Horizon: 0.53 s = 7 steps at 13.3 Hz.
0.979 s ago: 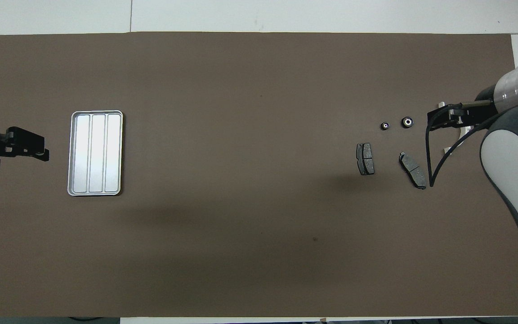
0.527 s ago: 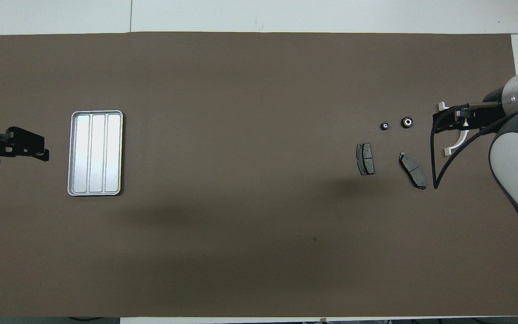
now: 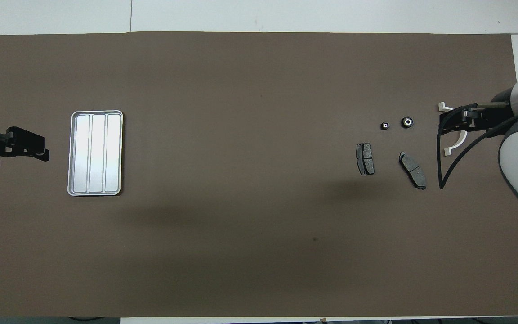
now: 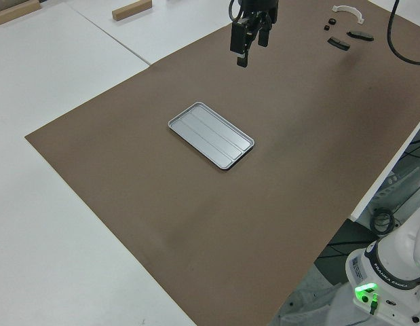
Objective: Place bearing gear from tray to pile
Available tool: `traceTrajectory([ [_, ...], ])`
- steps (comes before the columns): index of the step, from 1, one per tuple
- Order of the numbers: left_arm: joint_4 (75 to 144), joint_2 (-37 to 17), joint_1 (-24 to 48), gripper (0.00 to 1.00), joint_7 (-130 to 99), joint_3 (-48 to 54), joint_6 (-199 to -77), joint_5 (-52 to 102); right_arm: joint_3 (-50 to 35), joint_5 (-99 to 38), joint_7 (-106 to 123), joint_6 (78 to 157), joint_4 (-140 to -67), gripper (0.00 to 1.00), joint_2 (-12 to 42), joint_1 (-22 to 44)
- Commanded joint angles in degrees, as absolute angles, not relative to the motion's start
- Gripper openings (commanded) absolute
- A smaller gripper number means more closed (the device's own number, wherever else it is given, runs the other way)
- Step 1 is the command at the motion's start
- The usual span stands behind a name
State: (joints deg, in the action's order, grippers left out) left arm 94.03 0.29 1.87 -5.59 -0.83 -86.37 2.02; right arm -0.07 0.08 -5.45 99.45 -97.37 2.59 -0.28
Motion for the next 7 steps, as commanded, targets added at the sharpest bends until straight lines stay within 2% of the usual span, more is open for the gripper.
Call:
traceTrajectory([
  [1, 93.6, 0.8, 1.8, 1.00, -5.6, -0.7, -85.3, 1.8, -0.7, 0.5, -5.7, 98.7, -98.3, 1.00, 1.4, -1.6],
  [7, 93.6, 0.8, 1.8, 1.00, -5.6, -0.7, -85.3, 1.8, -0.9, 0.9, -4.0, 98.0, -97.6, 1.00, -0.2, -1.1],
])
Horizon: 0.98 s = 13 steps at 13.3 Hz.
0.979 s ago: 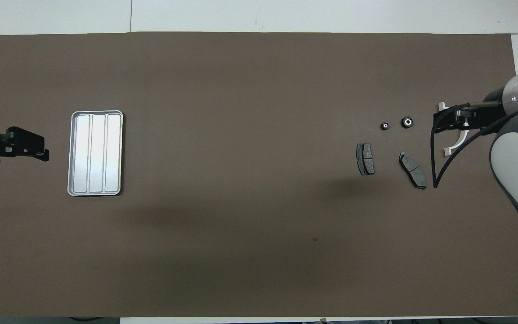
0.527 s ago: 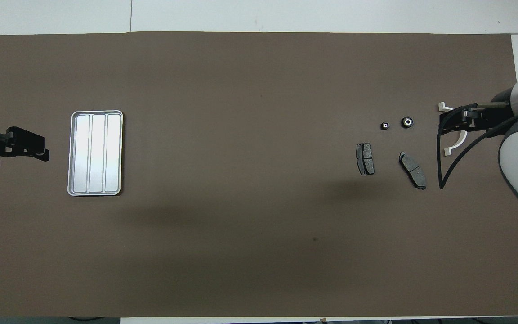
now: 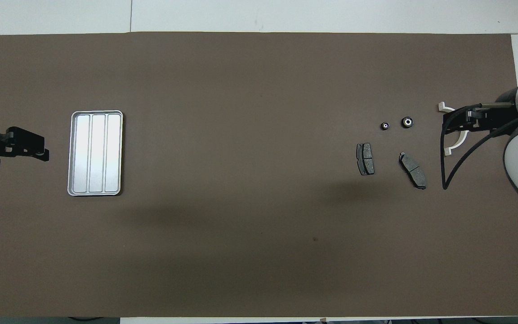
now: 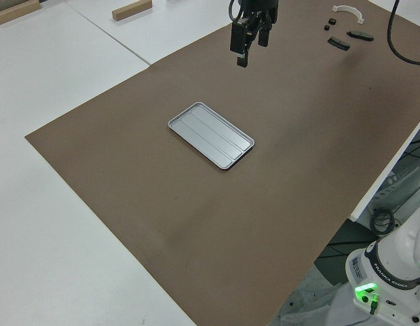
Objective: Place bearing gear from tray to pile
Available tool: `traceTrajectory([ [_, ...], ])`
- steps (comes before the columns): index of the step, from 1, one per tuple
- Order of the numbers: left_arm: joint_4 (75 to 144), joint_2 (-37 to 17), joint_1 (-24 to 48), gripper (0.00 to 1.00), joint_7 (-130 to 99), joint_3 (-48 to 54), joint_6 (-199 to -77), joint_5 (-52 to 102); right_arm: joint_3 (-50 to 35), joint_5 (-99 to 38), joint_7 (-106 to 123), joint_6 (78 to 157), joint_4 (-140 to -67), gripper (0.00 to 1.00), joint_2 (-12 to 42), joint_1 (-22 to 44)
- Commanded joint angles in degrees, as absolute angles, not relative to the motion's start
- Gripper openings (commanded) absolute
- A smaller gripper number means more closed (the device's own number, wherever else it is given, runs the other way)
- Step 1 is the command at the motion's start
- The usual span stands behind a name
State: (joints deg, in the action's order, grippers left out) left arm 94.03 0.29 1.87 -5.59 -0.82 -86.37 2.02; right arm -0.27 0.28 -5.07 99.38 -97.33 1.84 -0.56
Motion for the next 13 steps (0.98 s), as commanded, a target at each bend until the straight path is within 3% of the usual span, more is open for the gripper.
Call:
traceTrajectory([
  [1, 93.6, 0.8, 1.8, 1.00, -5.6, -0.7, -85.3, 1.8, -1.0, 0.8, -3.9, 98.0, -97.6, 1.00, -1.0, -1.1],
  [5, 93.6, 0.8, 1.8, 1.00, -5.6, -0.7, -85.3, 1.8, -1.1, 0.8, -3.8, 97.6, -97.6, 1.00, -3.7, -1.1],
  [13, 93.6, 0.8, 1.8, 1.00, -5.6, -0.7, -85.3, 1.7, -0.9, 0.7, 2.6, 96.6, -96.9, 1.00, -4.0, -1.6],
])
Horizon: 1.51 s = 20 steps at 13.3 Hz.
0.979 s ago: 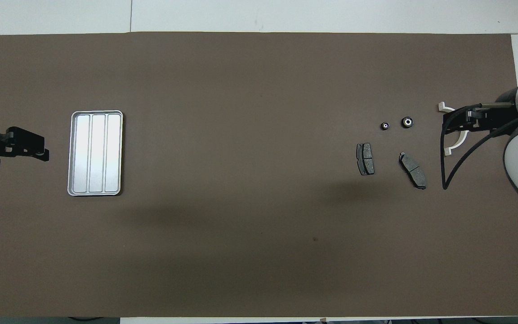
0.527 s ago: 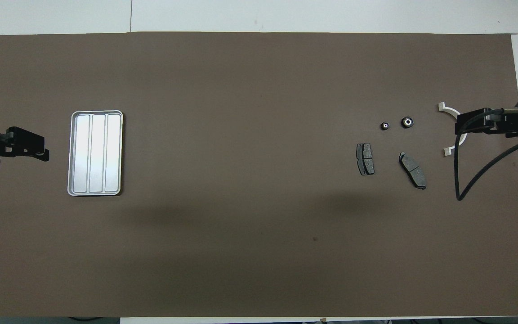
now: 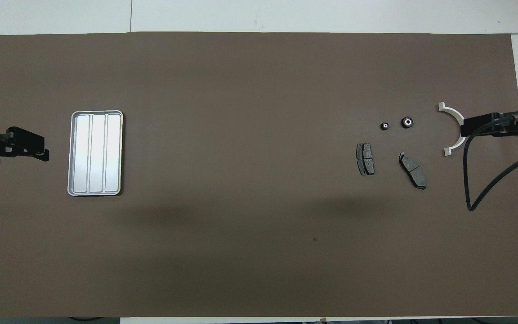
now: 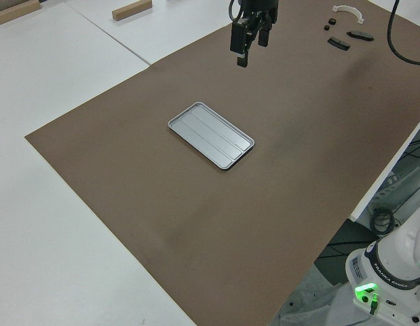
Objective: Place bearing gear from tray to pile
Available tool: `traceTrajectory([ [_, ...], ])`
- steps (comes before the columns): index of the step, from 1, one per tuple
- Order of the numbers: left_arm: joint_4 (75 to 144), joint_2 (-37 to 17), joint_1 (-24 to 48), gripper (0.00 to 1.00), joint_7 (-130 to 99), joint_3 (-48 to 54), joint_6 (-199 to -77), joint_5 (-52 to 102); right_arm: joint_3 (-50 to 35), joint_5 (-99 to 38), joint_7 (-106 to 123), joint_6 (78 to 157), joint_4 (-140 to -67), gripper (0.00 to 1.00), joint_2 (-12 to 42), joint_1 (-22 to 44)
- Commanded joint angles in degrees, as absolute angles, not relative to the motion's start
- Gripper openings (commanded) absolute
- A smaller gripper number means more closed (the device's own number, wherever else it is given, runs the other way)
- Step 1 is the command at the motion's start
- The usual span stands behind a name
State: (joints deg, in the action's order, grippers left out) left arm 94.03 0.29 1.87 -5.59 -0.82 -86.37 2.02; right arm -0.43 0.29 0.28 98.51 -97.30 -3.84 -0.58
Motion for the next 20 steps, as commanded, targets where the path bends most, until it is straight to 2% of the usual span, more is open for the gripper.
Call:
traceTrajectory([
  [1, 93.6, 0.8, 1.8, 1.00, -5.6, -0.7, -85.3, 1.7, -0.9, 0.7, 3.9, 96.3, -96.9, 1.00, -4.0, -1.6],
  [20, 94.8, 1.5, 1.7, 1.00, -4.9, -0.7, -84.5, 1.2, -0.9, -0.2, 4.2, 96.4, -96.9, 1.00, -4.5, -1.6],
])
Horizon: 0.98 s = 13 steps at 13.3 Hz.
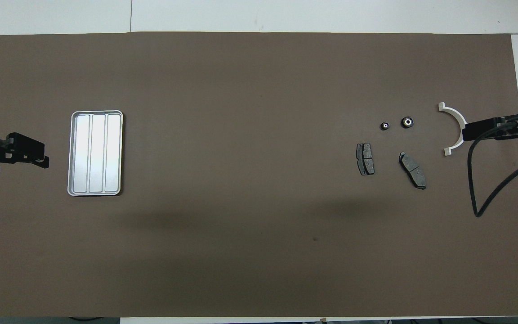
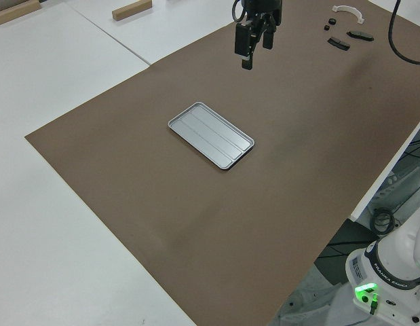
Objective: Place bearing gear from tray to pile
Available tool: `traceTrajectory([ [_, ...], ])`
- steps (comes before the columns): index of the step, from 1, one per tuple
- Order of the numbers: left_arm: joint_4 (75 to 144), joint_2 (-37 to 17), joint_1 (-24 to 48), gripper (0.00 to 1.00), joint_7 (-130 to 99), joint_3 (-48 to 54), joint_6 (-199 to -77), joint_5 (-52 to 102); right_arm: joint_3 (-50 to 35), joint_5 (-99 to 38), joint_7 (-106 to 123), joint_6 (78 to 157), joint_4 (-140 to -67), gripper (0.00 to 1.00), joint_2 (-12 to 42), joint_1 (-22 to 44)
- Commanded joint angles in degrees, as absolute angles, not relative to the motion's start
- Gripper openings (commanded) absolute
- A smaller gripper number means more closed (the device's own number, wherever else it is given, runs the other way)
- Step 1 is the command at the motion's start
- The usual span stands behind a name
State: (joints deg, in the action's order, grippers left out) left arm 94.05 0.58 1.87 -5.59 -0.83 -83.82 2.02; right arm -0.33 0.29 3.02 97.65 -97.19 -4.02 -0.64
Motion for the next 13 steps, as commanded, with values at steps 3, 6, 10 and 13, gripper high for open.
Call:
traceTrajectory([
  [3, 94.8, 1.5, 1.8, 1.00, -4.8, -0.7, -84.9, 1.2, -0.9, -0.2, 4.2, 96.4, -96.9, 1.00, -4.6, -1.6],
  [6, 94.7, 1.5, 1.6, 1.00, -4.9, -0.8, -85.3, 1.2, -0.9, -0.2, 4.2, 95.0, -96.9, 1.00, -4.6, -1.6],
  [10, 94.7, 1.5, 1.8, 1.00, -4.9, -0.8, -85.3, 1.2, -1.0, -0.2, 4.2, 91.3, -97.1, 1.00, -5.2, -1.5],
  [13, 94.7, 1.5, 1.8, 1.00, -5.0, -0.8, -85.3, 1.1, -1.0, -0.2, 4.2, 90.8, -97.1, 1.00, -5.3, -1.5],
])
